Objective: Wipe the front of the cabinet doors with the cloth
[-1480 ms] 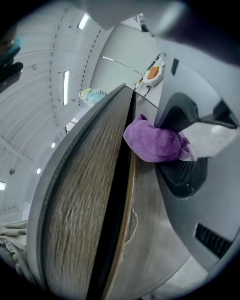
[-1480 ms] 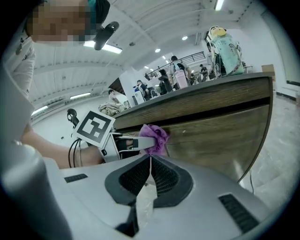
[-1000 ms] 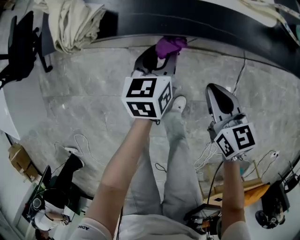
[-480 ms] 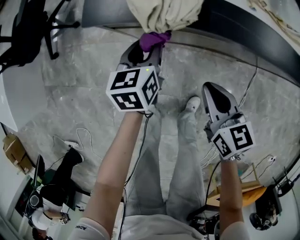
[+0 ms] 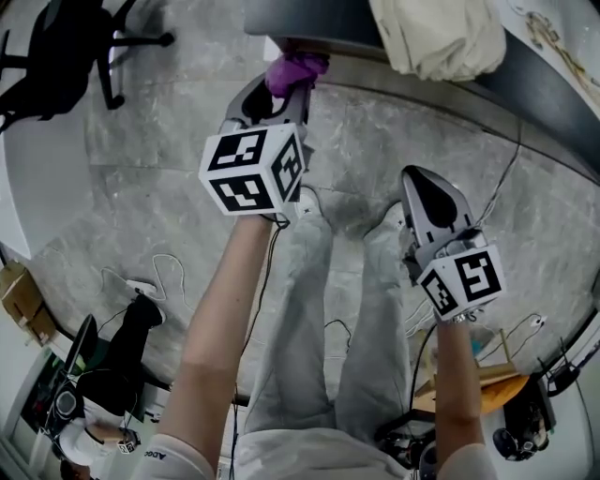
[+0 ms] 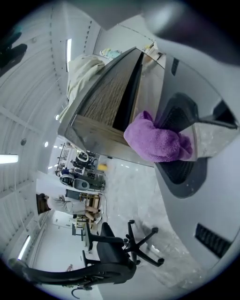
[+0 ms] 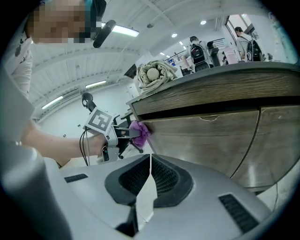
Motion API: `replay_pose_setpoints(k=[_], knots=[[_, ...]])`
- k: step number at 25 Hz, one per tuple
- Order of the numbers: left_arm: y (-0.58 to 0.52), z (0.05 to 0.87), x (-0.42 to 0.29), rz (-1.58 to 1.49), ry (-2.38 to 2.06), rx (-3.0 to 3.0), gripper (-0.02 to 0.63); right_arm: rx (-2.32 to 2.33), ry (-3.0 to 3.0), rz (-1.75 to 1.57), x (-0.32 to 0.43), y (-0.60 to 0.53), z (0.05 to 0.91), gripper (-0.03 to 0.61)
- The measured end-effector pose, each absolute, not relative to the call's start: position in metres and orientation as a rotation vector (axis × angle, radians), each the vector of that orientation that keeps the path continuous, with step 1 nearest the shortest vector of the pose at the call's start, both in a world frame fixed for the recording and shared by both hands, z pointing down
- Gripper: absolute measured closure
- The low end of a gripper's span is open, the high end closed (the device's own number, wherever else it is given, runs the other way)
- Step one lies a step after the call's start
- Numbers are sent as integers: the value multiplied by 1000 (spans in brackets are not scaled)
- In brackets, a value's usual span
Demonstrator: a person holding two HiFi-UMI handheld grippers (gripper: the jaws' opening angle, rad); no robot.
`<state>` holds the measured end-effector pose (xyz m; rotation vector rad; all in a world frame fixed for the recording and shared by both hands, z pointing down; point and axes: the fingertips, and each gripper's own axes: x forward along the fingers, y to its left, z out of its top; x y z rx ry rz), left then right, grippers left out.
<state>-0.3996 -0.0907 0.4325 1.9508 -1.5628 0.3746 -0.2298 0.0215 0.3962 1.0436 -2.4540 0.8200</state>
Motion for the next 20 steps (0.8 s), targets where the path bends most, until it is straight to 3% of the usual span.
replay_pose_setpoints(k=[4, 9, 20], knots=[[-85, 440, -419, 324, -1597, 1867, 471, 1015, -2481, 822, -235, 19, 397, 549], [-58, 455, -386, 397, -1547, 1905, 471, 996, -2491, 850, -213, 27, 404, 550], [-61, 510, -157, 440, -1288, 1973, 471, 1189, -2374, 955, -49, 24, 436, 549]])
